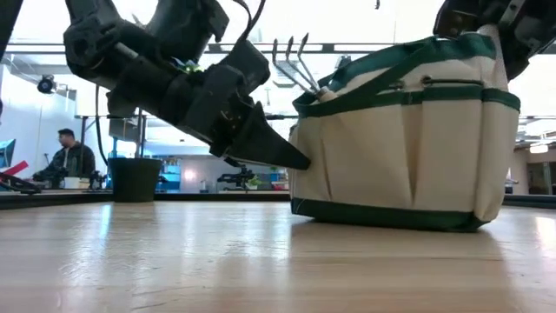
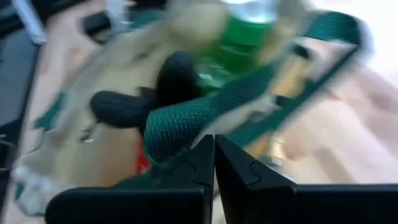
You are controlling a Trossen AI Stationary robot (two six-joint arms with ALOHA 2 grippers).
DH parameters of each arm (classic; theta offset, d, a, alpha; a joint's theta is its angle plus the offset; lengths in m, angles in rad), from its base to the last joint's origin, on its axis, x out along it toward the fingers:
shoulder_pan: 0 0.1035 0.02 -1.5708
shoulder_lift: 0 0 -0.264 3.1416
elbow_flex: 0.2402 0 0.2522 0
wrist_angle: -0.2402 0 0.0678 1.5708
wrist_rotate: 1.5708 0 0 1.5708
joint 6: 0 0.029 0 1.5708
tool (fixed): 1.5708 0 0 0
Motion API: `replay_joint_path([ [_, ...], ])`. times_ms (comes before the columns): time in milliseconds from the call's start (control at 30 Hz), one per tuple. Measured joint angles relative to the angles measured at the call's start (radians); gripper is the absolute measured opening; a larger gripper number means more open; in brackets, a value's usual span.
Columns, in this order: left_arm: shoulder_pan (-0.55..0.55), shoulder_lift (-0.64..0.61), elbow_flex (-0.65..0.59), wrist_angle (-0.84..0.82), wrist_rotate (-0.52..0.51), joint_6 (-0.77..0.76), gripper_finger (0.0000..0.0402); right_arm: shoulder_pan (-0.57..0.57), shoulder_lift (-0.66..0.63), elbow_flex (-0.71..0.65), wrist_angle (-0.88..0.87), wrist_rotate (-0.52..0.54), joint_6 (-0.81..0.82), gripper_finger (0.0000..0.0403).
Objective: Pick & Place Garden tools in Gardening bag
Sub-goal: Adjust the gardening bag
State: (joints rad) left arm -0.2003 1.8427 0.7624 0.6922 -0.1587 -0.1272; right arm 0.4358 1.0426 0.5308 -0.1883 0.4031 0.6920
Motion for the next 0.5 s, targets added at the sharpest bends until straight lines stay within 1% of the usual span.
replay_joint_path([
  [133, 0.034, -0.008, -0.012, -0.001, -0.001, 0.0, 0.0002, 0.0, 0.085, 0.0, 0.137, -0.063, -0.035, 0.0008],
  [200, 0.05, -0.017, -0.021, 0.0, -0.001, -0.001, 0.0002, 0.0, 0.132, 0.008, 0.192, -0.072, -0.058, 0.0008],
  [333, 0.078, -0.05, -0.034, -0.027, -0.001, 0.0, 0.0002, 0.0, 0.221, 0.055, 0.232, -0.09, -0.088, 0.0008],
  [500, 0.107, -0.133, -0.051, -0.131, -0.002, 0.028, 0.0002, -0.001, 0.321, 0.145, 0.228, -0.09, -0.122, 0.0008],
])
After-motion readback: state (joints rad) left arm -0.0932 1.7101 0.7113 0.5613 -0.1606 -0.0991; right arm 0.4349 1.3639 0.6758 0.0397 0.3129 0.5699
